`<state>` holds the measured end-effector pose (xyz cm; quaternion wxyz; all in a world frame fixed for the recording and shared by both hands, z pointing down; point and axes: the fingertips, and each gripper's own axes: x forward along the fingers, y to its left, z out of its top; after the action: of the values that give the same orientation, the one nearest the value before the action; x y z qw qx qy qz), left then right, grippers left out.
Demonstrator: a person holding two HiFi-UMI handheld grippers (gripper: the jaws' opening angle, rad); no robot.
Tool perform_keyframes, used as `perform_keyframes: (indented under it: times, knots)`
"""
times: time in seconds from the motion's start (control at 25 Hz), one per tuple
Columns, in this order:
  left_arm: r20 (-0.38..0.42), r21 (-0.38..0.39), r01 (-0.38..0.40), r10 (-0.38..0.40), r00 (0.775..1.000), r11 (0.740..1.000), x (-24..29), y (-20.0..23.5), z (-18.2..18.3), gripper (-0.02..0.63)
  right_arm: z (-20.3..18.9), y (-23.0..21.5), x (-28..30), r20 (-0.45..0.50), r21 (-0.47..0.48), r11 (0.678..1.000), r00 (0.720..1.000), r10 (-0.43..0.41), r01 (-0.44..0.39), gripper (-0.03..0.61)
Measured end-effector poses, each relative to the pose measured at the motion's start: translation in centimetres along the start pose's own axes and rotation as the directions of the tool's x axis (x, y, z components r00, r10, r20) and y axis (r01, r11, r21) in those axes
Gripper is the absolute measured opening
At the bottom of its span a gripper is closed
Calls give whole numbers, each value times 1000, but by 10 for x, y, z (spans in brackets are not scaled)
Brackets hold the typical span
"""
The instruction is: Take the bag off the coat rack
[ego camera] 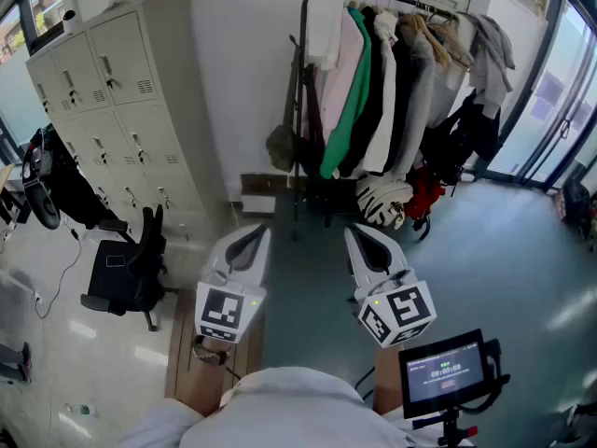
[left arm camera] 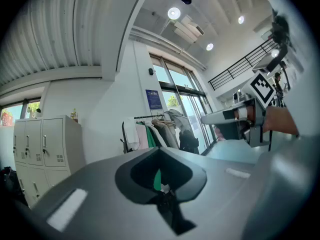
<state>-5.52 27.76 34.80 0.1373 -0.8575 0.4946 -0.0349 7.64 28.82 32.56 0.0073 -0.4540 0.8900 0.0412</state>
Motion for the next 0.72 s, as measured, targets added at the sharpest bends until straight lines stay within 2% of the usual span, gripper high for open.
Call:
perform_keyframes:
  times: [0.28, 0.56, 0.72]
  knots:
    - [-12, -6, 13, -13, 1000, 1000, -3, -15, 1, 1, 7, -4, -14, 41, 12, 1000, 999, -15, 15, 2]
    - [-39, -16, 16, -17, 999, 1000, -3, -33, -5, 1, -1, 3, -22, 14, 93, 990, 995, 103, -104, 2]
    - [-42, -17, 17, -18, 999, 1000, 2, -45, -3, 1, 2, -5, -30, 36, 103, 987, 992, 118, -121, 2]
